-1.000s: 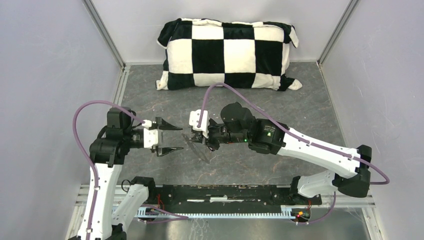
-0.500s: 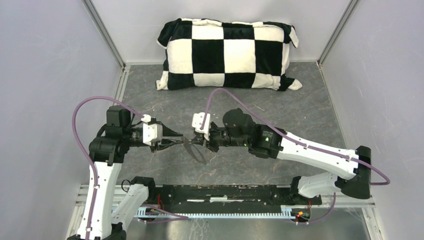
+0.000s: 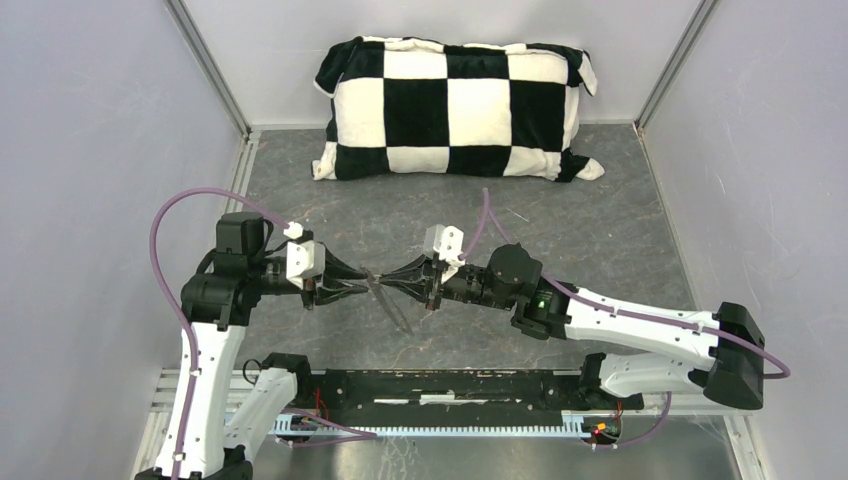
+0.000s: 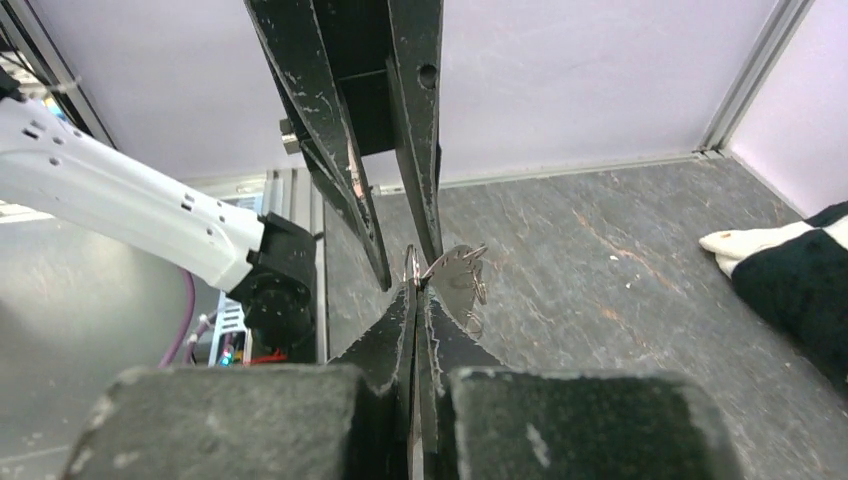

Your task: Put the keys on the keyring

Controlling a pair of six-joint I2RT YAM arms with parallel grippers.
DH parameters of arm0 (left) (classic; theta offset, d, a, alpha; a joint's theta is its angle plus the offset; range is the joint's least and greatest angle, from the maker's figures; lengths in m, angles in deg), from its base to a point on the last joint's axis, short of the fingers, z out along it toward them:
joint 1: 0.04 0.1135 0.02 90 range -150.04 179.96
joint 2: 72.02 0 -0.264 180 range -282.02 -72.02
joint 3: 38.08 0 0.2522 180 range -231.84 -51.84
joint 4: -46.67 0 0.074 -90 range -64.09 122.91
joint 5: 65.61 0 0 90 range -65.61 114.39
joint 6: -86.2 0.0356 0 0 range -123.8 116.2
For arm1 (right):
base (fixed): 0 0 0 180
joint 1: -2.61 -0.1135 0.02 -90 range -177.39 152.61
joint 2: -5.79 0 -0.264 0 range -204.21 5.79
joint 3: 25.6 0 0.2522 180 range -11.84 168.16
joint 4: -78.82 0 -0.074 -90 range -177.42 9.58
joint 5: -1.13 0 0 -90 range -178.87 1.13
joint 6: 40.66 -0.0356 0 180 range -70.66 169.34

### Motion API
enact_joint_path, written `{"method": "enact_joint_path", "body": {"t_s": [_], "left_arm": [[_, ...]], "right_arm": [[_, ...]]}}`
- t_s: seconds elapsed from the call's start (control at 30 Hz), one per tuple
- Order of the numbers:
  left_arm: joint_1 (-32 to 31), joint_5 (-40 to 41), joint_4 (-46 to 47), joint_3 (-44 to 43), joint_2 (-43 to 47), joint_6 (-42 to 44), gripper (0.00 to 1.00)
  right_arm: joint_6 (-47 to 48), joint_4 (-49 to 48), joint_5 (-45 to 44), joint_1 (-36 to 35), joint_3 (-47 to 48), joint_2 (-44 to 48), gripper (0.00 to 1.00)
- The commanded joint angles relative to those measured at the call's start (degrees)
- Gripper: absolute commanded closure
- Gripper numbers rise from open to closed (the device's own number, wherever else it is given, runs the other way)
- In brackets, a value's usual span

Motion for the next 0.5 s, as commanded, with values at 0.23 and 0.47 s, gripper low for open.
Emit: {"method": "enact_joint_path", "body": {"t_s": [0.23, 0.47], "left_arm": [[-0.26, -3.4, 1.14, -0.95, -1.17, -2.49, 0.37], [-0.26, -3.15, 1.16, -2.64, -2.53, -2.33, 0.44]], "right_arm": [[-6.25, -19.75, 1.06, 0.49, -1.81, -1.96, 1.0], [-6.77, -21.6, 3.27, 0.4, -2.72, -2.95, 1.0]]}}
